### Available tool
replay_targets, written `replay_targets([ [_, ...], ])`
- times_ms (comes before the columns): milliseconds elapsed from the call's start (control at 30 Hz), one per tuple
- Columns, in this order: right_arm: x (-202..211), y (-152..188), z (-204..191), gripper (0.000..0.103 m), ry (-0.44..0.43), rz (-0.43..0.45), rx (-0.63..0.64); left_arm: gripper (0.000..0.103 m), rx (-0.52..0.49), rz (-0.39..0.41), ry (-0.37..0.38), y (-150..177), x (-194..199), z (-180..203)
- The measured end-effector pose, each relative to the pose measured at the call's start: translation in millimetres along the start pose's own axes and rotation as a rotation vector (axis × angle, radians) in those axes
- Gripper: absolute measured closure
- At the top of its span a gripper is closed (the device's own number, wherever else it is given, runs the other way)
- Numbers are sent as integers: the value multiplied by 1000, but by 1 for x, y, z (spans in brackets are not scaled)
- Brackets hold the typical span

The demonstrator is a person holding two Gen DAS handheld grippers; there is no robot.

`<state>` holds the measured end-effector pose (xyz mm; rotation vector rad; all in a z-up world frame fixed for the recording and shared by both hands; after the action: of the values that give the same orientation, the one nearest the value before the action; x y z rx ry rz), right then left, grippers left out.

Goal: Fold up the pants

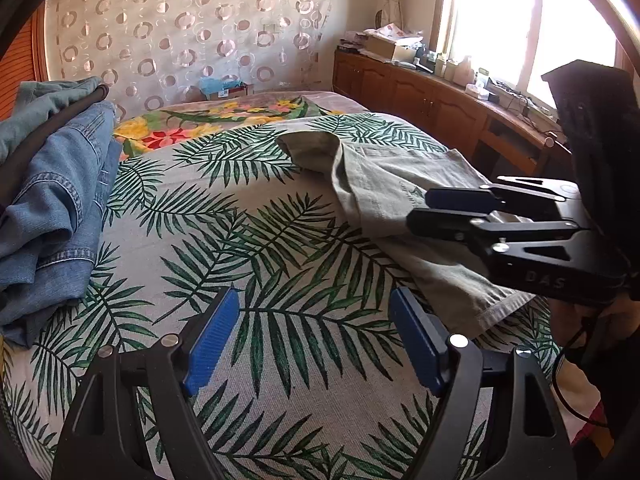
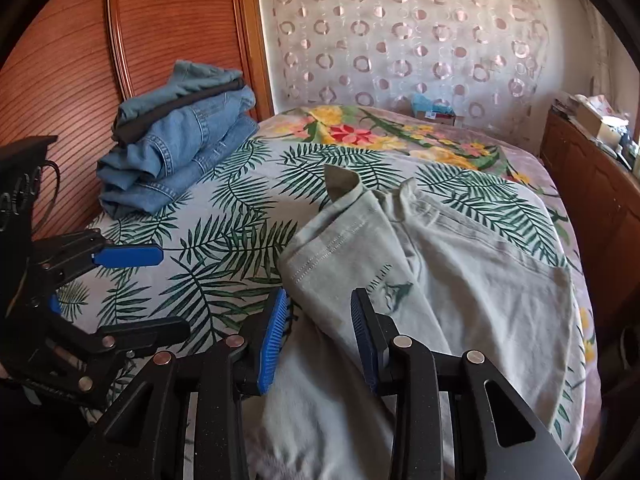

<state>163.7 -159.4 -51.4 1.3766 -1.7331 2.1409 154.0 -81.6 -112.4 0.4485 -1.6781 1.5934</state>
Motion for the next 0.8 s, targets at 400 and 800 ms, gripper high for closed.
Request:
replay_targets([
  [400, -38, -14, -8, 96, 91, -80, 124, 24, 10, -5, -10, 4, -1, -6],
  [800, -1, -35, 45, 97, 177, 23, 14, 24, 3, -2, -11, 5, 0, -4],
])
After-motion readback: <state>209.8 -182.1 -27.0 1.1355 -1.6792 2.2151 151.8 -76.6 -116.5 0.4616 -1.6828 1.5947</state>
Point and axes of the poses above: each gripper's, at about its wrist camera, not at the fingertips, and x roughly against the way its jaws point, z to its right, y to its underside, the point moved 6 cm from there along -x, roughly the way its jaws point, and after that the axes turned 1 degree about -z, right-handed, at the moved point
